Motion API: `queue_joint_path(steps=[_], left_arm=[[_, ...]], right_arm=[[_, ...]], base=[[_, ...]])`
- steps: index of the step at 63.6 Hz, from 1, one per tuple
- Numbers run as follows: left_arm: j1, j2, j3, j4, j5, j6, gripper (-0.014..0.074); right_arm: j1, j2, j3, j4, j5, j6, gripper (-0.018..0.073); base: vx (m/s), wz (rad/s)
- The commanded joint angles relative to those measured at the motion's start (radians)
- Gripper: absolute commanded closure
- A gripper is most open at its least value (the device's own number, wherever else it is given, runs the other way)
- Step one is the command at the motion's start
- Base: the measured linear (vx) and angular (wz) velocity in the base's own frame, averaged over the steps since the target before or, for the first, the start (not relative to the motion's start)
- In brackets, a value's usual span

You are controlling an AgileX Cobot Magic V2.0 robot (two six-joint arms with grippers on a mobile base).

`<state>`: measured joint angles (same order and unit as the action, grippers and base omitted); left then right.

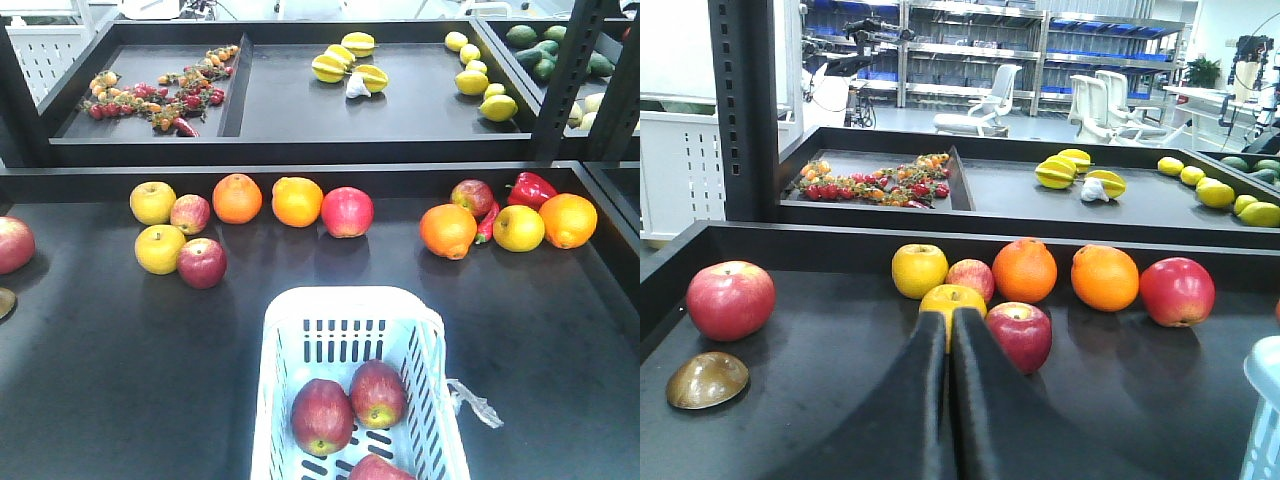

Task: Pick three apples into basket with both arms

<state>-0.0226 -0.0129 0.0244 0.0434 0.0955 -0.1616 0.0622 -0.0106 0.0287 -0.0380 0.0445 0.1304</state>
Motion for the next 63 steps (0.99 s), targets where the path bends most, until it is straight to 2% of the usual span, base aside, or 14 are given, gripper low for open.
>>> queue_joint_path(steps=[1, 63], left_arm=[[0.002, -0.014, 0.023, -0.009, -0.079, -0.008, 0.0603], [0.002, -0.014, 0.023, -0.009, -0.079, -0.008, 0.0603]], right_arm=[[-0.004, -0.008, 0.015, -0.003, -0.076, -0.002, 0.0568], [-0.002, -0.008, 0.015, -0.003, -0.076, -0.003, 0.0568]], base=[[0.00, 0.00], [0.00, 0.00]])
